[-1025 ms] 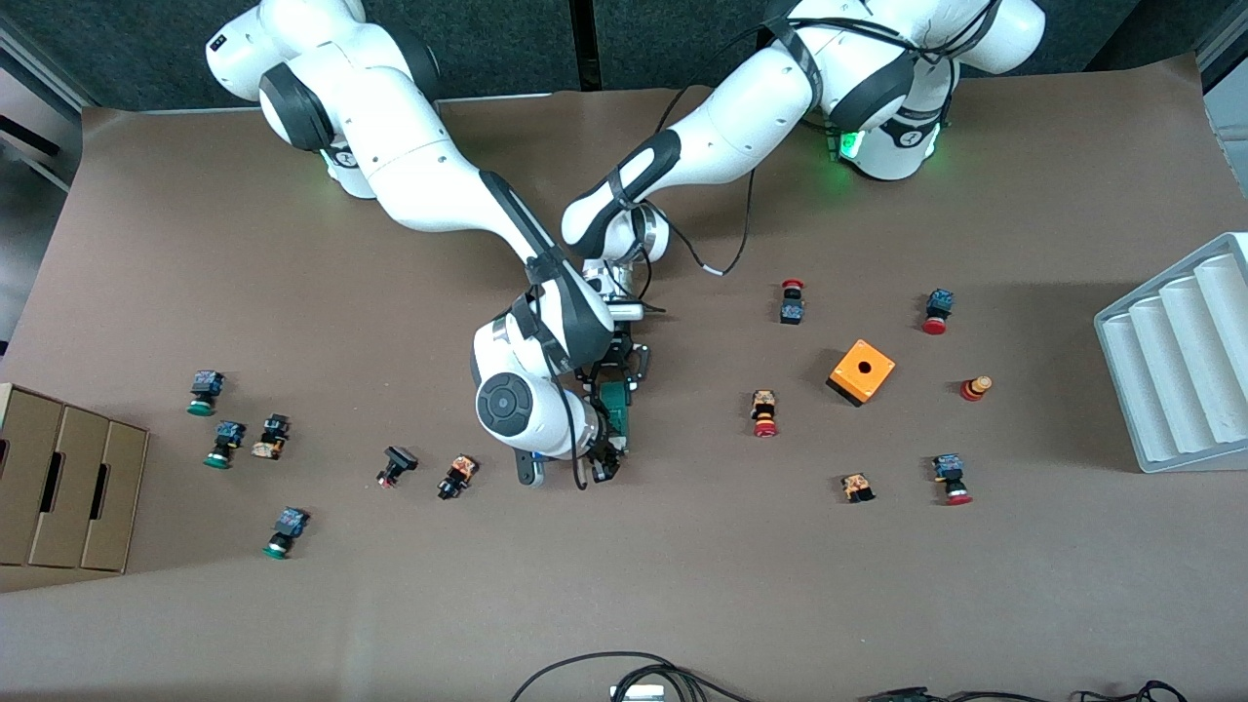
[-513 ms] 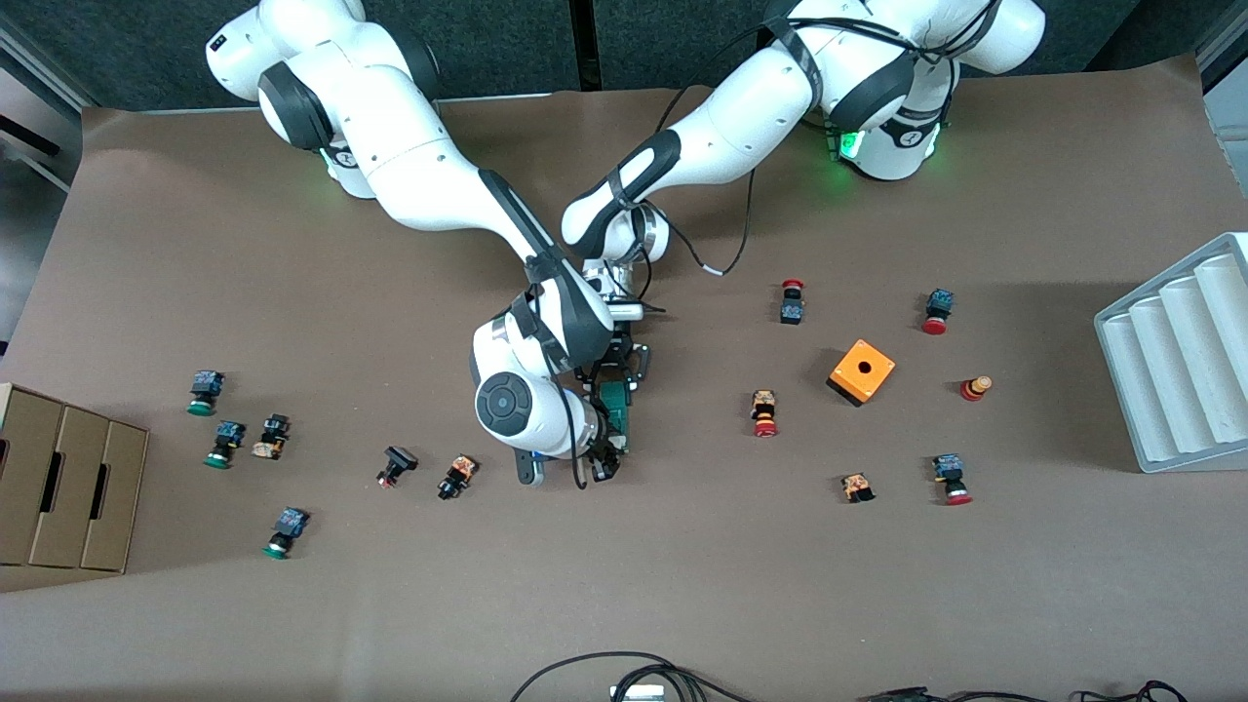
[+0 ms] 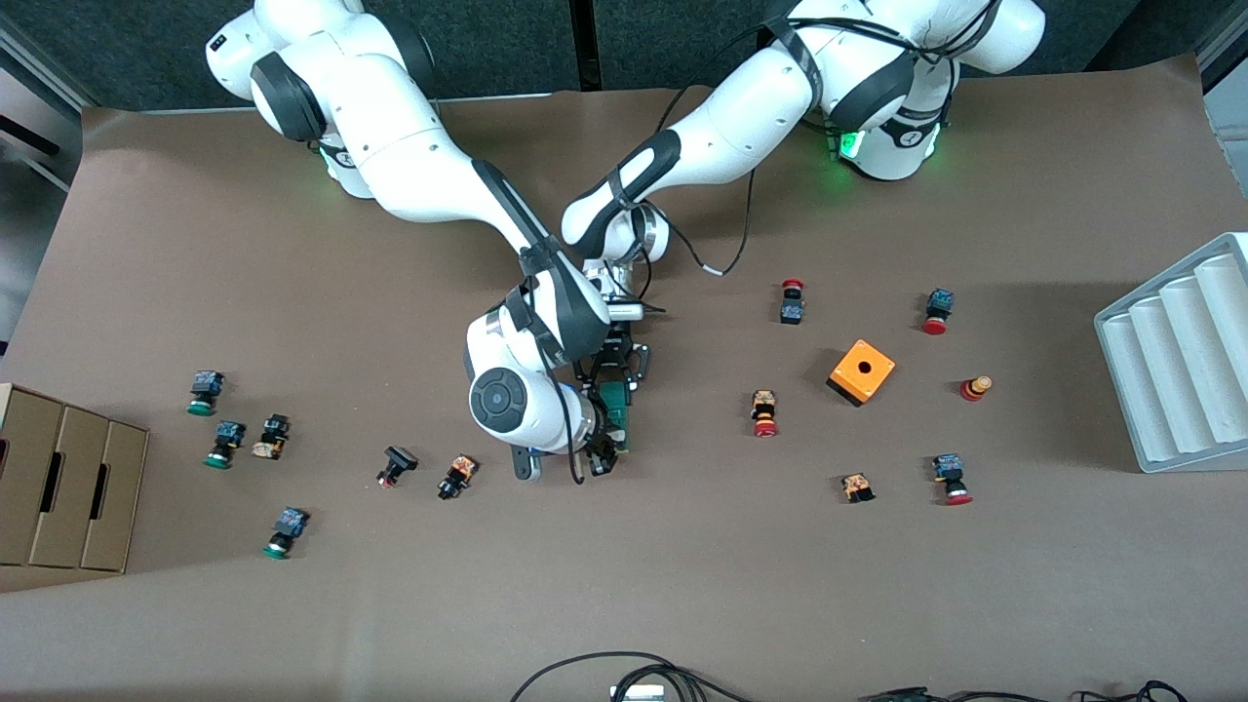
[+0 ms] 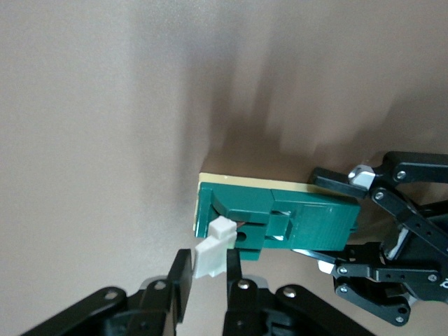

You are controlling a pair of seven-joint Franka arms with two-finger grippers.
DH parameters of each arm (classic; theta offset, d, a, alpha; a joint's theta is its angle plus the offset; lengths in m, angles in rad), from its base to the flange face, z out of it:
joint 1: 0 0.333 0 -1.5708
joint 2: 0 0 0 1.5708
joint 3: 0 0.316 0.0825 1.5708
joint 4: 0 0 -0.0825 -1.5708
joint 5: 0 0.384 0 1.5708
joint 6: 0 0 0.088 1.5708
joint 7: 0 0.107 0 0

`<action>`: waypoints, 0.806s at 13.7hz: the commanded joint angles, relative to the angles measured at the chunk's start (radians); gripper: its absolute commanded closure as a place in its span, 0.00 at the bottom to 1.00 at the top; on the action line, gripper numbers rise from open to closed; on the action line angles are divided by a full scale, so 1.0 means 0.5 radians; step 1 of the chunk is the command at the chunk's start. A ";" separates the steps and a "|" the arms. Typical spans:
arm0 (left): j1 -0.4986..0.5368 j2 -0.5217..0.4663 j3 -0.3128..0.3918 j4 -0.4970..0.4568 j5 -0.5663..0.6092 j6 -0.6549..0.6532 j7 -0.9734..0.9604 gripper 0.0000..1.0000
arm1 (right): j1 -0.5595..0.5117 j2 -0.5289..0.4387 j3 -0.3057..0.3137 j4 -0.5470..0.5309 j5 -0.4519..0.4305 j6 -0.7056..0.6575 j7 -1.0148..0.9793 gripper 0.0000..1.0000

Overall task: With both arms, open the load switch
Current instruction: 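Push the white lever down into the switch with the right gripper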

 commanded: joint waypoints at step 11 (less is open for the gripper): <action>-0.005 0.025 -0.003 0.039 0.039 -0.011 -0.022 0.37 | 0.023 -0.148 -0.004 -0.172 0.036 -0.070 -0.016 0.74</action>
